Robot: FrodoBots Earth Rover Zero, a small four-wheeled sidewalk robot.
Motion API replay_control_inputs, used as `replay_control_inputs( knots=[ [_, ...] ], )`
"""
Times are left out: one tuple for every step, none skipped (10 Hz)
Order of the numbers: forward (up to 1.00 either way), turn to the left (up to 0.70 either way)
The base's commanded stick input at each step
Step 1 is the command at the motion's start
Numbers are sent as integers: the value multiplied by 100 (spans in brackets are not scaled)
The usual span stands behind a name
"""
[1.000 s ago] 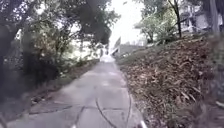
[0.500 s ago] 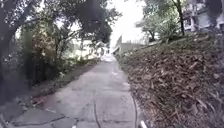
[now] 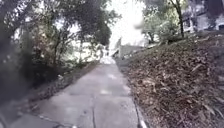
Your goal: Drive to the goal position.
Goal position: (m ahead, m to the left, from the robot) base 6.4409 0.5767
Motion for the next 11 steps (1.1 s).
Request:
replay_control_inputs(
  knots=[
    [50,0],
    [50,0],
    [50,0],
    [50,0],
    [50,0],
    [50,0],
    [50,0],
    [50,0],
    [50,0],
    [50,0],
    [50,-1]
  ],
)
